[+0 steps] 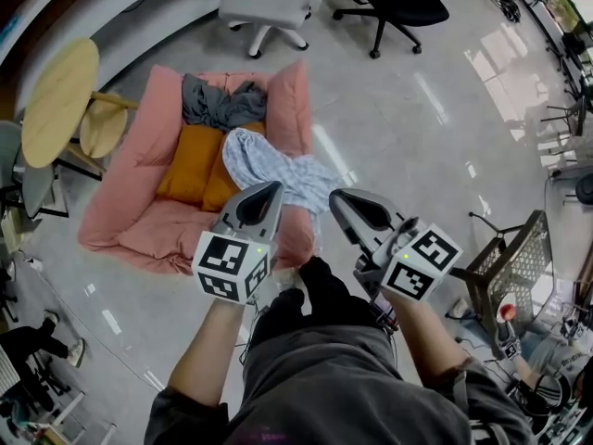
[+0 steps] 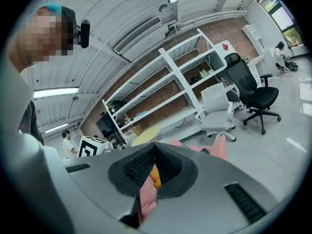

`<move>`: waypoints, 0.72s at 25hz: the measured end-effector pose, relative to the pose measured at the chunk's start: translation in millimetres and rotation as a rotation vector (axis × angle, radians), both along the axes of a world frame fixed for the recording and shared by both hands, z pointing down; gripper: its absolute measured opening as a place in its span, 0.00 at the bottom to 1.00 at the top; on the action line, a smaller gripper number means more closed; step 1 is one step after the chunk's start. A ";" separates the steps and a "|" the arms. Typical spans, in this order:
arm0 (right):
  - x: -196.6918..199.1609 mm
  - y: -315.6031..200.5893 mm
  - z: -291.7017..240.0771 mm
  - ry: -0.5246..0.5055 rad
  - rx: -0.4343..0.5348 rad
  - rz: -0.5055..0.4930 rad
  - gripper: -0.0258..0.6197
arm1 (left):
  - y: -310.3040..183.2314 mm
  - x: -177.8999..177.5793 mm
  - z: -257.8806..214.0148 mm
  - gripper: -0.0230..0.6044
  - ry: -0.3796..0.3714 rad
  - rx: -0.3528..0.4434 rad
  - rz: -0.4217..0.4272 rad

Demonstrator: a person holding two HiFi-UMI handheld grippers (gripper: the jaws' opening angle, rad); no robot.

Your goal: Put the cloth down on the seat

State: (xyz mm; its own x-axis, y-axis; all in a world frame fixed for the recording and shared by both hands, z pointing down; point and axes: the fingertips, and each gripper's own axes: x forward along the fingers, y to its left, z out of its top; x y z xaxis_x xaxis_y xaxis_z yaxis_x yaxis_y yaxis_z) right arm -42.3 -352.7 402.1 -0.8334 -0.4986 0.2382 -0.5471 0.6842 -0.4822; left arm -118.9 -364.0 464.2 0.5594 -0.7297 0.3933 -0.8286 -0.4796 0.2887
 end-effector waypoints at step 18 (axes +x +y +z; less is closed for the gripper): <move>2.9 -15.0 -15.7 0.004 0.023 -0.003 0.06 | -5.5 15.0 -16.5 0.05 0.002 -0.012 0.030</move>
